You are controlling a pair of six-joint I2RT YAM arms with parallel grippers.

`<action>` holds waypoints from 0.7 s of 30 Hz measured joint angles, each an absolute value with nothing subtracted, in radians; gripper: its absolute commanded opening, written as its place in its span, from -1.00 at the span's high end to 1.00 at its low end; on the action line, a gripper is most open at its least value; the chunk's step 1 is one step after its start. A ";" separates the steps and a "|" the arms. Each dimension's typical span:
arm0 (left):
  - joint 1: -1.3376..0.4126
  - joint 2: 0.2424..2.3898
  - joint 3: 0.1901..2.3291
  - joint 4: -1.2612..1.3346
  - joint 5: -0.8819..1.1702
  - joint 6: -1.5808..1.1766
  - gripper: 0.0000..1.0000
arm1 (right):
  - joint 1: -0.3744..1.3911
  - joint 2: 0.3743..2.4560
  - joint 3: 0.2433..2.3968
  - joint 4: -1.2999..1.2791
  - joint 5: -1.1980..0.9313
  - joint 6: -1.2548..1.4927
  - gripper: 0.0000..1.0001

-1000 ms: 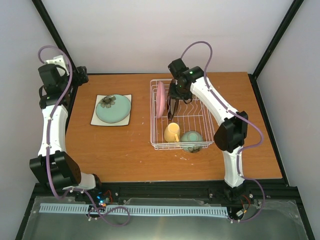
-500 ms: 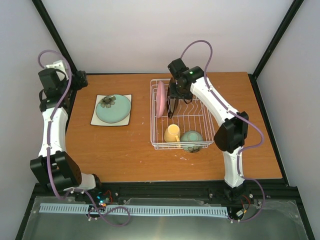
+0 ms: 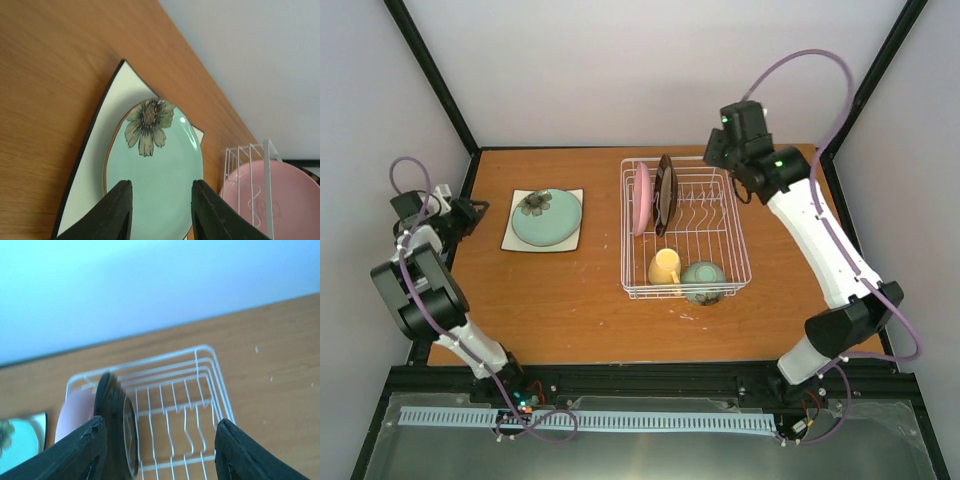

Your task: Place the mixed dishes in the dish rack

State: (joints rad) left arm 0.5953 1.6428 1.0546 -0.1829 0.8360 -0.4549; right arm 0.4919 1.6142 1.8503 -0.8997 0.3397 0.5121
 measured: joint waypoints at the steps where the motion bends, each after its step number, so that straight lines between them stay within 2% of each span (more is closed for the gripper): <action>1: 0.595 1.682 1.067 -0.202 0.866 -0.443 0.33 | 0.469 1.595 1.842 -0.869 0.338 0.512 -0.17; 8: 0.593 1.781 1.160 -0.339 0.933 -0.355 0.29 | 0.417 1.665 1.839 -0.757 0.276 0.501 -0.16; 14: 0.583 1.798 1.190 -0.424 0.920 -0.281 0.32 | 0.418 1.728 1.832 -0.739 0.213 0.501 -0.16; 21: 0.488 1.927 1.227 -0.546 0.857 -0.194 0.34 | 0.407 1.732 1.833 -0.719 0.178 0.497 -0.17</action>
State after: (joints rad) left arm 0.4885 1.9270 1.2274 -0.5461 0.8570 -0.1944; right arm 0.4072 1.7325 1.8328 -0.7189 0.1780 0.4973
